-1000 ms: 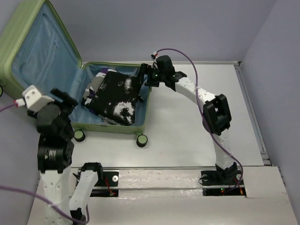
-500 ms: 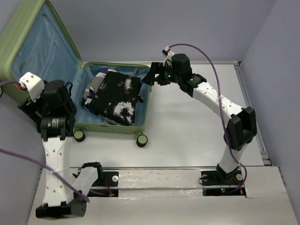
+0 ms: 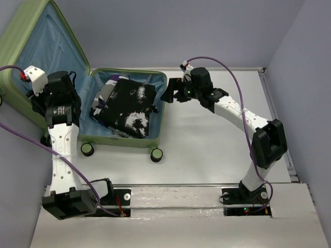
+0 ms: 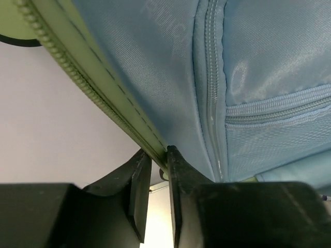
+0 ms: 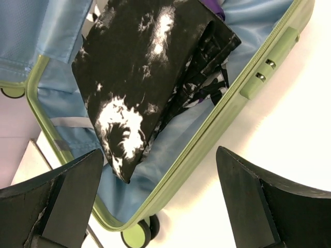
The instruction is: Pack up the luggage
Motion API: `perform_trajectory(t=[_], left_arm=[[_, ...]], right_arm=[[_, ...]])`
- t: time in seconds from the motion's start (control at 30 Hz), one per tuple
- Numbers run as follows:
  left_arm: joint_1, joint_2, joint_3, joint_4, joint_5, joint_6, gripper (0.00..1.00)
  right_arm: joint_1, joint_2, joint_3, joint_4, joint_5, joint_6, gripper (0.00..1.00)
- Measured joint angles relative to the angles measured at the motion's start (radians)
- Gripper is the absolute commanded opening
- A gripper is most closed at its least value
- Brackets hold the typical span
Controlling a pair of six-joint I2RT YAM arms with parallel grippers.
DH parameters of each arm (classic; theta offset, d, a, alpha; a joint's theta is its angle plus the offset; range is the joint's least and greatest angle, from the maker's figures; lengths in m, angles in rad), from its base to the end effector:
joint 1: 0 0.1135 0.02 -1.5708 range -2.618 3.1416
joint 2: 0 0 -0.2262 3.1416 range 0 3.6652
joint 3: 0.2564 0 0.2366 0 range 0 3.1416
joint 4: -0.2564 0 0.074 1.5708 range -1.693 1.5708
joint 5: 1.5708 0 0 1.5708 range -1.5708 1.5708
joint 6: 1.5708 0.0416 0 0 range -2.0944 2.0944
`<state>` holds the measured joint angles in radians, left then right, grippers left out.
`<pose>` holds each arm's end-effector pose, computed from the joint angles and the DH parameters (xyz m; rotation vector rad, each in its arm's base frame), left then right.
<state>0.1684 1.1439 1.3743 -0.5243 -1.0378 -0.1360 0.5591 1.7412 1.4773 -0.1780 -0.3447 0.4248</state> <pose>0.2173 0.0733 0.4025 -0.9576 1.5511 0.9786 0.3293 0.2226 0.2863 -0.3735 2.0892 0.9546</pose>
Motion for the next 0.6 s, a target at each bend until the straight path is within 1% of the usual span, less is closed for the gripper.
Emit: perform_trajectory(t=[0.03, 0.07, 0.3, 0.4, 0.47, 0.53, 0.6], left_arm=[[0.003, 0.002, 0.001, 0.003, 0.007, -0.001, 0.17], [0.006, 0.005, 0.001, 0.006, 0.013, -0.002, 0.06], [0.016, 0.005, 0.001, 0.024, 0.048, -0.006, 0.06], [-0.003, 0.001, 0.001, 0.025, 0.049, -0.004, 0.06], [-0.065, -0.014, -0.020, 0.048, 0.023, 0.010, 0.06], [-0.195, -0.048, -0.068, 0.093, -0.027, 0.053, 0.06], [-0.403, -0.105, -0.143, 0.153, -0.068, 0.112, 0.06]], right_arm=[[-0.004, 0.000, 0.000, 0.004, -0.001, 0.000, 0.94], [-0.009, 0.000, -0.001, 0.008, -0.002, -0.001, 0.94], [-0.078, 0.000, -0.023, 0.021, -0.011, 0.003, 0.93], [-0.101, -0.002, -0.032, 0.025, -0.011, 0.010, 0.93], [-0.108, -0.006, -0.039, 0.027, -0.012, 0.013, 0.93], [-0.108, -0.011, -0.043, 0.029, -0.011, 0.018, 0.93], [-0.108, -0.020, -0.052, 0.030, -0.012, 0.021, 0.93]])
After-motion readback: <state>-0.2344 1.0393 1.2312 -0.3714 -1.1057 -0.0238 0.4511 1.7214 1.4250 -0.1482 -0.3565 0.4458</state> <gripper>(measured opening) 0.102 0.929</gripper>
